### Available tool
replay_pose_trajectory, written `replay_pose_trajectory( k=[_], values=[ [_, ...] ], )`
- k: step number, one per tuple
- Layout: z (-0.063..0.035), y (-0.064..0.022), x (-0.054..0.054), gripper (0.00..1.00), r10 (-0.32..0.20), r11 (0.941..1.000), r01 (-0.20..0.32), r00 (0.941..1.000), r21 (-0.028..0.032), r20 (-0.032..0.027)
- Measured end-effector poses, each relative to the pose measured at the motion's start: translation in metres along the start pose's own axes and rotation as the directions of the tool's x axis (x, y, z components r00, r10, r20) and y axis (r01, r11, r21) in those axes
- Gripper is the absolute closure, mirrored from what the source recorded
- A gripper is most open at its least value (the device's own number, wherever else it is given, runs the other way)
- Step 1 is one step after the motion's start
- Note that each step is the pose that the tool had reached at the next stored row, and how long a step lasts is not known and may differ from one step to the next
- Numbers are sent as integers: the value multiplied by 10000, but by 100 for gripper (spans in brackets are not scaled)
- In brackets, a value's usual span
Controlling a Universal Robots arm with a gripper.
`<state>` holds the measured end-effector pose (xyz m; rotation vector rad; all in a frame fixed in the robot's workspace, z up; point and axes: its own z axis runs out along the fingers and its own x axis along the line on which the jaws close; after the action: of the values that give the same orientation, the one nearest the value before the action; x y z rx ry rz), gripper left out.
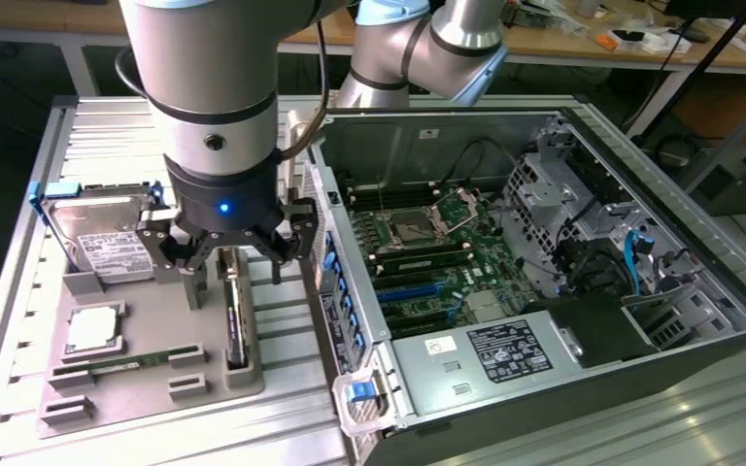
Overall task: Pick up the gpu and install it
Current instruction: 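Pick up the gpu and move the gpu toward the slot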
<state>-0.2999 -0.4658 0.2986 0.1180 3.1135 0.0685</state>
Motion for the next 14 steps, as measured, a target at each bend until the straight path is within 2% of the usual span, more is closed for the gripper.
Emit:
replay_pose_trajectory(
  k=[14],
  values=[
    [125, -7, -4, 26, 0, 10000, 0, 10000, 0, 0]
  ],
)
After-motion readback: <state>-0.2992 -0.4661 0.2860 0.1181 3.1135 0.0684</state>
